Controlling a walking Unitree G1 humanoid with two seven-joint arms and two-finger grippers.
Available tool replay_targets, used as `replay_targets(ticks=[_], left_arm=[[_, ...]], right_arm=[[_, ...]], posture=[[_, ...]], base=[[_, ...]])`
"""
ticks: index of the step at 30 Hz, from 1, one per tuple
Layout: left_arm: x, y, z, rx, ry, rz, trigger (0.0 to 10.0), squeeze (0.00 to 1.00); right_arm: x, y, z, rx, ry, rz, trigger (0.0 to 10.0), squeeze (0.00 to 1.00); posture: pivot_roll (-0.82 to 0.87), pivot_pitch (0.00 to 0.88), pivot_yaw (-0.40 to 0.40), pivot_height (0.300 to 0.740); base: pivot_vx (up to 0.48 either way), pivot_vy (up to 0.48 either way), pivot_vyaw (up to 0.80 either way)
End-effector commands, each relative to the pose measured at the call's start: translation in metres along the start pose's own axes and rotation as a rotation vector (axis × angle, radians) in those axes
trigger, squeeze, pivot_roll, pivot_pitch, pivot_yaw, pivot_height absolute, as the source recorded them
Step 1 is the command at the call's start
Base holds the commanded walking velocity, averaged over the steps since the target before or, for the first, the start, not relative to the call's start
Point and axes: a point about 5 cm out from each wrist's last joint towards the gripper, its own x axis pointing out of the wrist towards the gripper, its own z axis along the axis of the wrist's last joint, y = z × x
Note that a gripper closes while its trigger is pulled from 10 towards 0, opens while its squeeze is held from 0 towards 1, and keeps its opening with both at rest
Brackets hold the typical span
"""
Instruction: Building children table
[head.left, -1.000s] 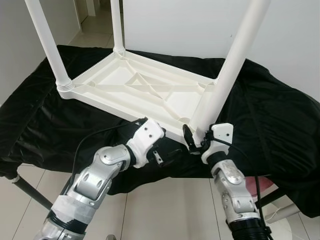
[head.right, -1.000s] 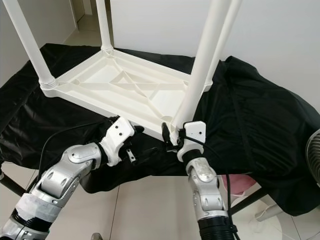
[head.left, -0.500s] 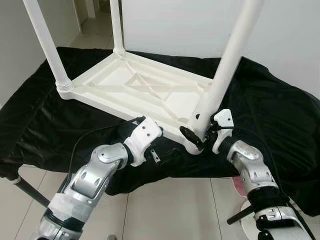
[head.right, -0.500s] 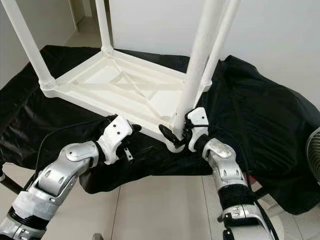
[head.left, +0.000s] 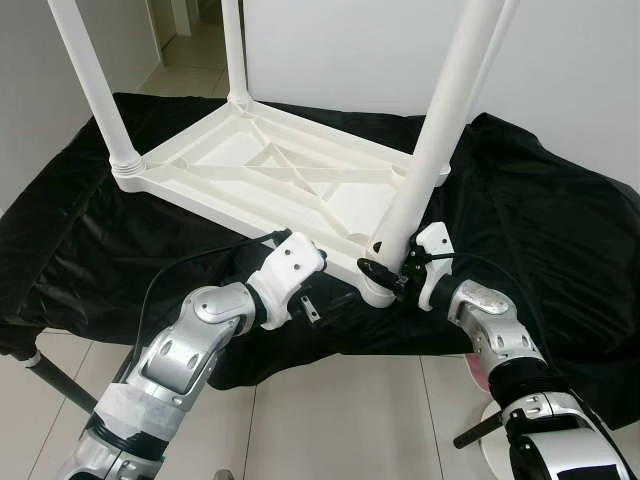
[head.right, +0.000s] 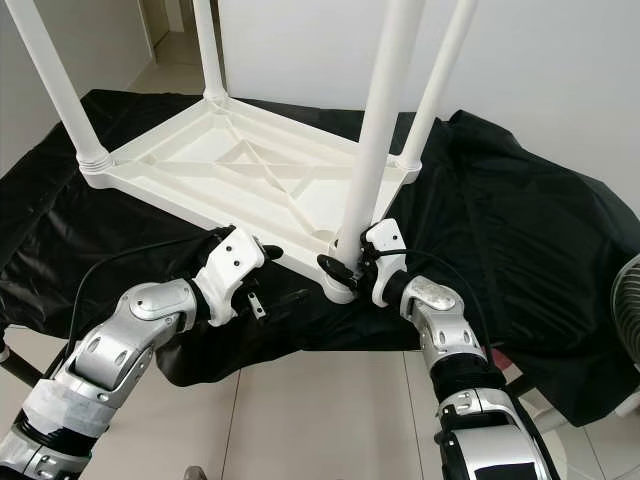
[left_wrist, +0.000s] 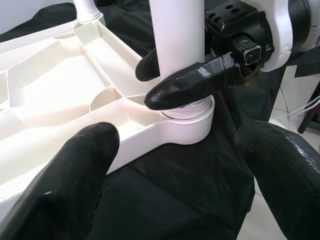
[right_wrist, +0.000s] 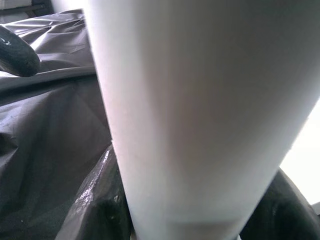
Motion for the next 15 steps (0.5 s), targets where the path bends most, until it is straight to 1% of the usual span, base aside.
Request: replay_targets(ticks=[1,2,3,4,6,10,11,12,13,15], left_arm=[[0.001,-0.003,0.0,-0.004,-0.003,-0.022,10.0,0.0],[0.001,-0.003,0.0,-0.004,-0.003,-0.022,10.0,0.0],[0.003,-0.004,0.0,-0.006,-0.004,-0.019,10.0,0.0],[0.003,-0.005,0.002,-0.009,-0.01,-0.023,10.0,0.0],[0.002,-0.006,0.003,-0.011,-0.015,-0.027,10.0,0.0],[0.0,-0.007,-0.002,-0.017,-0.004,-0.021,10.0,0.0],[0.0,-0.007,-0.002,-0.017,-0.004,-0.021,10.0,0.0],[0.0,-0.008,-0.002,-0.021,-0.004,-0.02,10.0,0.0],[0.0,-0.008,-0.002,-0.021,-0.004,-0.02,10.0,0.0],[0.001,-0.009,-0.002,-0.026,-0.008,-0.018,10.0,0.0]], right_arm=[[-0.002,0.0,-0.002,0.023,-0.019,-0.018,4.8,0.0],[-0.002,0.0,-0.002,0.023,-0.019,-0.018,4.8,0.0],[-0.005,-0.002,-0.005,0.044,-0.043,-0.077,10.0,0.0],[-0.005,-0.002,-0.005,0.043,-0.048,-0.112,10.0,0.0],[-0.005,-0.003,-0.005,0.04,-0.049,-0.132,10.0,0.0],[-0.003,0.0,-0.013,0.022,0.004,-0.209,10.0,0.0],[-0.003,0.0,-0.013,0.022,0.004,-0.209,10.0,0.0],[-0.003,0.002,-0.014,0.052,-0.001,-0.245,10.0,0.0],[-0.003,0.002,-0.014,0.052,-0.001,-0.245,10.0,0.0],[-0.004,0.006,-0.015,0.072,-0.011,-0.305,10.0,0.0]], posture=[[0.06,0.024,-0.051,0.74],[0.06,0.024,-0.051,0.74],[0.06,0.03,-0.06,0.74],[0.06,0.038,-0.064,0.74],[0.06,0.039,-0.062,0.74],[0.05,0.034,-0.057,0.74],[0.05,0.034,-0.057,0.74],[0.06,0.035,-0.063,0.74],[0.06,0.035,-0.063,0.74],[0.05,0.029,-0.07,0.74]], base=[[0.0,0.0,0.0],[0.0,0.0,0.0],[0.0,0.0,0.0],[0.0,0.0,0.0],[0.0,0.0,0.0],[0.0,0.0,0.0],[0.0,0.0,0.0],[0.0,0.0,0.0],[0.0,0.0,0.0],[0.0,0.0,0.0]])
